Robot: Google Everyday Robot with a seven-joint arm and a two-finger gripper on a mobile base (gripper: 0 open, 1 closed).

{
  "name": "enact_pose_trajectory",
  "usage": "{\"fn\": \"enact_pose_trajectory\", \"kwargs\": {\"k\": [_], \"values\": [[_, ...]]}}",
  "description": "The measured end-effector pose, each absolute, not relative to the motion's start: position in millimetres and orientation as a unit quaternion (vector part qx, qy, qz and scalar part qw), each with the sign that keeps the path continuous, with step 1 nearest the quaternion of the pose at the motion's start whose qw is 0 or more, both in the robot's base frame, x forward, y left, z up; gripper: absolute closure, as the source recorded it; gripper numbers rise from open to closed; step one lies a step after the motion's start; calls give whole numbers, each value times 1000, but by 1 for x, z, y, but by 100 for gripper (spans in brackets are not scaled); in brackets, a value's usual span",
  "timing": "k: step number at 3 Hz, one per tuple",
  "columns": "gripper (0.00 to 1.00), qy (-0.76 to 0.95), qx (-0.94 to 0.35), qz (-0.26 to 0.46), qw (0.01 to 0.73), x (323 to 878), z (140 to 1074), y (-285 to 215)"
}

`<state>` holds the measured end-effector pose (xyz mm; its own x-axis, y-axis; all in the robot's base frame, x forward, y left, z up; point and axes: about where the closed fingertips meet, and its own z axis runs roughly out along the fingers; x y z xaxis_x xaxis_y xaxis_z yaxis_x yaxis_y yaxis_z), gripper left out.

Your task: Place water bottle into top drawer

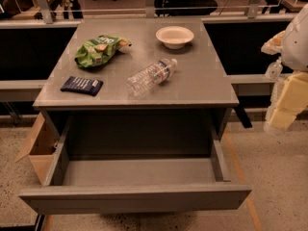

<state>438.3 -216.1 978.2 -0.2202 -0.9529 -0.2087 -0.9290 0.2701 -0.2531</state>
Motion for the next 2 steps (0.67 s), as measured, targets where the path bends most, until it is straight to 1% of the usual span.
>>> {"fn": "enact_pose_trajectory", "kwargs": {"k": [1,2], "values": [[0,780,-603,-37,162,438,978,-216],[0,755,-635,-37,161,463,977,-195]]}}
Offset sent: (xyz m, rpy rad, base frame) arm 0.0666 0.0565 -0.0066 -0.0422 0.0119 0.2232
